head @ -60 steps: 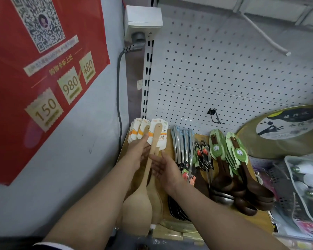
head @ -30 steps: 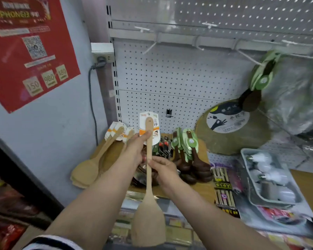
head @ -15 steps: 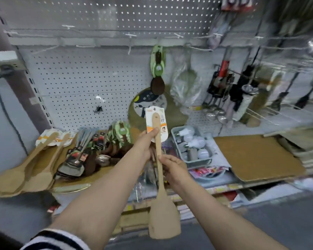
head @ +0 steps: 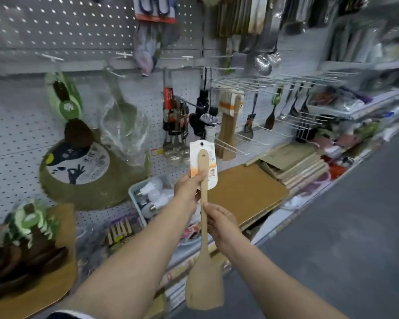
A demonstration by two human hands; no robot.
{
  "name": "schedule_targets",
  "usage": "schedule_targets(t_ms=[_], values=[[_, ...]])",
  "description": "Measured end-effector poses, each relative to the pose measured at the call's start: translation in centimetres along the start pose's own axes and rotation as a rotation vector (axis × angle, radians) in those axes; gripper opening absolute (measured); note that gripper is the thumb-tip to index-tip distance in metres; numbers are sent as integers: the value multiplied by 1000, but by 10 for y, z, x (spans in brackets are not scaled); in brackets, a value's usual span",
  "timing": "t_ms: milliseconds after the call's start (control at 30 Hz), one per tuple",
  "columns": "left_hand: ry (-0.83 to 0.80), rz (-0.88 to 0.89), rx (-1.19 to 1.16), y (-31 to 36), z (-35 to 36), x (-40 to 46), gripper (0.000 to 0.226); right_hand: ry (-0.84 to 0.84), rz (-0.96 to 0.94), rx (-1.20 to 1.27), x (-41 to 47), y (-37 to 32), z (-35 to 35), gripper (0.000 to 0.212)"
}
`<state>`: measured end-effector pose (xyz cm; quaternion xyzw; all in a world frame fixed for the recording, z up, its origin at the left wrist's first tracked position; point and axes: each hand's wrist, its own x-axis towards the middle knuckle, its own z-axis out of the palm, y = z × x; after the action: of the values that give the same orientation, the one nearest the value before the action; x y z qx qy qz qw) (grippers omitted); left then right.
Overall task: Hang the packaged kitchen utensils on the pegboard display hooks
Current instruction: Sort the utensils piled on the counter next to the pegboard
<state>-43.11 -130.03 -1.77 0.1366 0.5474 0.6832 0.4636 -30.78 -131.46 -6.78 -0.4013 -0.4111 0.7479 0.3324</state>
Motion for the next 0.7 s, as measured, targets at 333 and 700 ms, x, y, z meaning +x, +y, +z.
schedule_targets(t_ms=[333, 700], values=[[-42, -46, -28, -11, 147, 96, 11, 101, 12, -39, 114, -86, -99, 13], [-73, -41, -69, -13, 297, 179, 21, 128, -29, 16, 211, -185, -198, 12]])
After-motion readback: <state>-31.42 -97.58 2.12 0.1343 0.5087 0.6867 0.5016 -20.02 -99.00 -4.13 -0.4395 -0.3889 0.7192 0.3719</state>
